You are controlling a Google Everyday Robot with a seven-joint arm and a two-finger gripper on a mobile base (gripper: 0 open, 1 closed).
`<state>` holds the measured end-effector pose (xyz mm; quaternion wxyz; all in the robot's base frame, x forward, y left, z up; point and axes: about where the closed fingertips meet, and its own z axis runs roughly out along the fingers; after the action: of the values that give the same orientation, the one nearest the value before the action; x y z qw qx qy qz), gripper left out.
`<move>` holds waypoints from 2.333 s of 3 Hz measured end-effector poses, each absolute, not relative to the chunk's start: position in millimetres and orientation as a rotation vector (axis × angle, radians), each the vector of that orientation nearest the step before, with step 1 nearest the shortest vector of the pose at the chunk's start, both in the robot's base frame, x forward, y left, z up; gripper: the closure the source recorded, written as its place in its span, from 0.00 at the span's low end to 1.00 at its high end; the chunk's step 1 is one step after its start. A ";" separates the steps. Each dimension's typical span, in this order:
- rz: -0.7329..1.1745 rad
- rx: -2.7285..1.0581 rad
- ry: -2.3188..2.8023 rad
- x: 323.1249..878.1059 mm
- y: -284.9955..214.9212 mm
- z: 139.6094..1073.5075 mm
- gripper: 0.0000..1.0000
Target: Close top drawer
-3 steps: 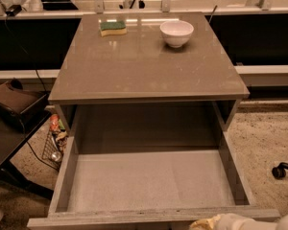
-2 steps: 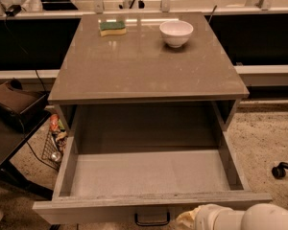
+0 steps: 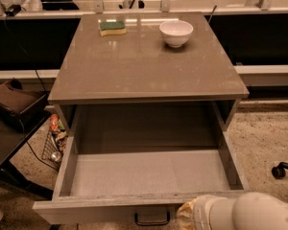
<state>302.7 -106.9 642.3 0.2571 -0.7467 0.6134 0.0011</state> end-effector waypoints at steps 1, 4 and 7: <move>-0.004 -2.018 1.670 321.6 -107.5 636.0 1.00; -0.017 -2.074 1.672 412.5 -101.6 613.1 1.00; -0.001 -2.137 1.707 550.2 -99.3 576.2 1.00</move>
Offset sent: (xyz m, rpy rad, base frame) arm 0.1958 0.0019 -0.0445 -0.0874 0.0035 0.0205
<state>550.2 -99.3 576.2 0.2020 -0.7653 0.6111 -0.0002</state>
